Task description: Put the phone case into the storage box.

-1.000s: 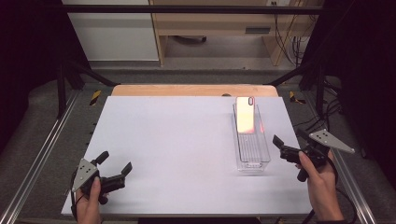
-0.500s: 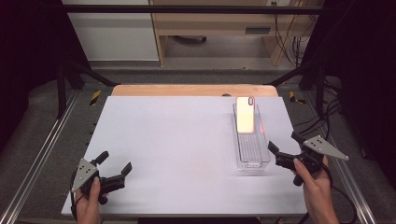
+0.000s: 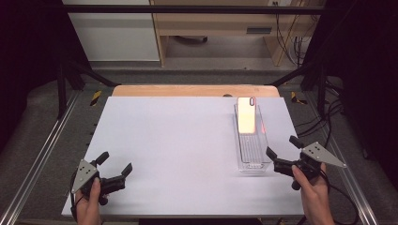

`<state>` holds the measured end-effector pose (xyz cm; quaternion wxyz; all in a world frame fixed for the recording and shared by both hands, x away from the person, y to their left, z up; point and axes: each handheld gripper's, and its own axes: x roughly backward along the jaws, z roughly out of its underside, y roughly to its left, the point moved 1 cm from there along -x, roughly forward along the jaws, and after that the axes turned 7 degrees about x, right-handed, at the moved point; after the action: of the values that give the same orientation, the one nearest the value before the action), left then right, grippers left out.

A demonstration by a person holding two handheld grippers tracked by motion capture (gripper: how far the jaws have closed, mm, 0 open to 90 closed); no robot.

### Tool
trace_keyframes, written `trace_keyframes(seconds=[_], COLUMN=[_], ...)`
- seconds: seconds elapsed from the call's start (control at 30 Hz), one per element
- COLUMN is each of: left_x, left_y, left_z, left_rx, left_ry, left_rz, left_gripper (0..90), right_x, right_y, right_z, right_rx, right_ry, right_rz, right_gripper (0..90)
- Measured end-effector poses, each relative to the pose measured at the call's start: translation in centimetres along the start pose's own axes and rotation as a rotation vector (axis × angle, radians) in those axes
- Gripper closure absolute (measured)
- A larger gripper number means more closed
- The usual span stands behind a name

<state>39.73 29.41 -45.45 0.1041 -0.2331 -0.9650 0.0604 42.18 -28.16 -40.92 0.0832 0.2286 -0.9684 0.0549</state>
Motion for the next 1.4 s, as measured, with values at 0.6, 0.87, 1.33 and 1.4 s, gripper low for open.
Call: trace_keyframes(seconds=[0.6,0.87,1.33,1.4], left_x=[0.0,0.0,-0.3,-0.4], left_y=[0.0,-0.1,-0.5,-0.6], left_z=[0.0,0.0,0.0,0.0], left_rx=[-0.003,-0.009,-0.028,-0.017], left_ry=[0.0,0.002,-0.008,-0.016], left_rz=[0.003,0.005,0.022,0.024], left_gripper=[1.4,1.4,1.4,1.5], right_x=[-0.2,-0.7,-1.7,-1.8], right_y=[0.5,1.1,2.1,2.3], right_z=[2.2,2.6,3.0,3.0], right_rx=[0.02,0.029,0.093,0.095], right_ry=[-0.027,-0.044,-0.068,-0.077], right_rz=[-0.004,-0.018,-0.036,-0.042], right_gripper=[3.6,3.5,4.1,4.1])
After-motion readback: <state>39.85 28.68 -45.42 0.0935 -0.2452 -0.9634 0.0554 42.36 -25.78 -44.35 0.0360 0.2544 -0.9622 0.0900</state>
